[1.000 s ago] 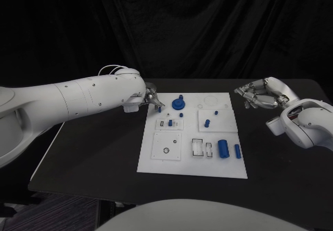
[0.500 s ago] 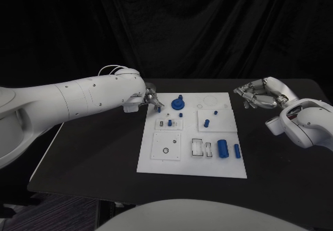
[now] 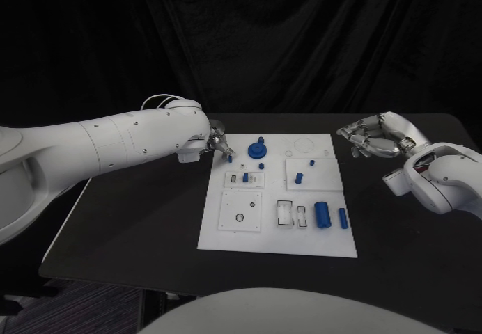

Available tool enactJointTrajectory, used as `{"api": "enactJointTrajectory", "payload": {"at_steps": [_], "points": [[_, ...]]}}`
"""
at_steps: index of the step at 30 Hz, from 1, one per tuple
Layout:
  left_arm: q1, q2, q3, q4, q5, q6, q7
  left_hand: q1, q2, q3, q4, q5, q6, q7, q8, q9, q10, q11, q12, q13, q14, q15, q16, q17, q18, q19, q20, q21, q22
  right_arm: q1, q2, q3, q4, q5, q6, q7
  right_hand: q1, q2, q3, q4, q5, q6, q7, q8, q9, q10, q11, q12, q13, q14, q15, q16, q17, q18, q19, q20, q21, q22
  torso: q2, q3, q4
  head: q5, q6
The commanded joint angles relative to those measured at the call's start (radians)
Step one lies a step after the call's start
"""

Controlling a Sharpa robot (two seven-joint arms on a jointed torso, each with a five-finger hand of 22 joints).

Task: Assemble the parts on the task board

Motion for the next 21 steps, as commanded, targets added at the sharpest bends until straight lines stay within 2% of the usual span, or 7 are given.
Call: {"api": "enactJointTrajectory", "payload": {"at_steps": [1, 8, 16, 17, 21], "points": [[-0.003, 0.002, 0.001, -0.002, -0.005, 0.020, 0.008, 0.008, 0.000, 0.007, -0.002, 0.003, 0.004, -0.001, -0.004, -0.001, 0.106, 0.000, 0.004, 0.263, 0.102, 0.003, 0.003, 0.263, 0.015, -0.009, 0.000, -0.003, 0.078, -0.004, -0.001, 0.001, 0.000, -0.004, 0.008, -0.013, 0.012, 0.002, 0.008, 0.000, 0.008, -0.002, 0.002, -0.004, -0.002, -0.006, 0.000, -0.004, -0.002, 0.001, -0.003, 0.003, 0.001, 0.009, 0.010, 0.000, -0.005, 0.002, 0.001, 0.0007, 0.0011, -0.002, 0.000], [-0.004, 0.004, 0.001, -0.004, -0.005, 0.026, 0.011, 0.008, -0.001, 0.008, -0.003, 0.004, 0.004, -0.001, -0.004, -0.001, 0.106, 0.000, 0.004, 0.263, 0.102, 0.003, 0.003, 0.263, 0.016, -0.010, 0.000, -0.006, 0.076, -0.004, -0.002, 0.001, -0.001, -0.004, 0.009, -0.013, 0.017, -0.001, 0.014, -0.001, 0.015, -0.002, 0.002, -0.003, -0.002, -0.007, 0.000, -0.004, -0.003, 0.000, -0.003, 0.003, 0.000, 0.009, 0.010, 0.000, -0.006, 0.003, 0.000, 0.0015, 0.0002, 0.000, 0.000], [-0.005, 0.006, 0.001, -0.004, -0.005, 0.030, 0.013, 0.007, -0.003, 0.019, -0.009, 0.013, 0.004, -0.001, -0.005, -0.002, 0.106, 0.000, 0.004, 0.263, 0.102, 0.003, 0.003, 0.263, 0.016, -0.011, -0.001, -0.007, 0.076, -0.005, -0.001, 0.001, -0.001, -0.004, 0.012, -0.015, 0.020, -0.003, 0.017, -0.002, 0.020, -0.001, 0.002, -0.003, -0.002, -0.007, 0.000, -0.004, -0.005, 0.000, -0.003, 0.003, 0.000, 0.009, 0.010, 0.000, -0.006, 0.004, -0.001, 0.0000, -0.0003, 0.004, 0.000], [-0.005, 0.007, 0.001, -0.004, -0.005, 0.030, 0.013, 0.006, -0.005, 0.031, -0.015, 0.030, 0.002, 0.000, -0.009, -0.004, 0.106, 0.001, 0.004, 0.263, 0.102, 0.003, 0.003, 0.263, 0.017, -0.012, -0.001, -0.008, 0.075, -0.005, -0.001, 0.001, -0.002, -0.004, 0.013, -0.015, 0.021, -0.004, 0.018, -0.002, 0.021, -0.002, 0.002, -0.004, -0.002, -0.007, 0.000, -0.004, -0.004, 0.000, -0.003, 0.003, 0.000, 0.009, 0.010, 0.000, -0.006, 0.004, -0.002, 0.0000, -0.0005, 0.004, 0.000], [-0.006, 0.007, 0.001, -0.004, -0.005, 0.033, 0.013, 0.000, -0.012, 0.057, -0.026, 0.064, 0.004, 0.001, -0.016, -0.011, 0.106, 0.001, 0.004, 0.263, 0.102, 0.003, 0.003, 0.263, 0.017, -0.013, -0.001, -0.011, 0.076, -0.005, -0.001, 0.001, -0.002, -0.004, 0.014, -0.015, 0.022, -0.005, 0.020, -0.002, 0.024, -0.002, 0.002, -0.004, -0.002, -0.008, 0.000, -0.004, -0.006, 0.000, -0.003, 0.003, -0.001, 0.009, 0.011, 0.000, -0.007, 0.005, -0.002, 0.0001, 0.0000, 0.004, 0.000]]}}
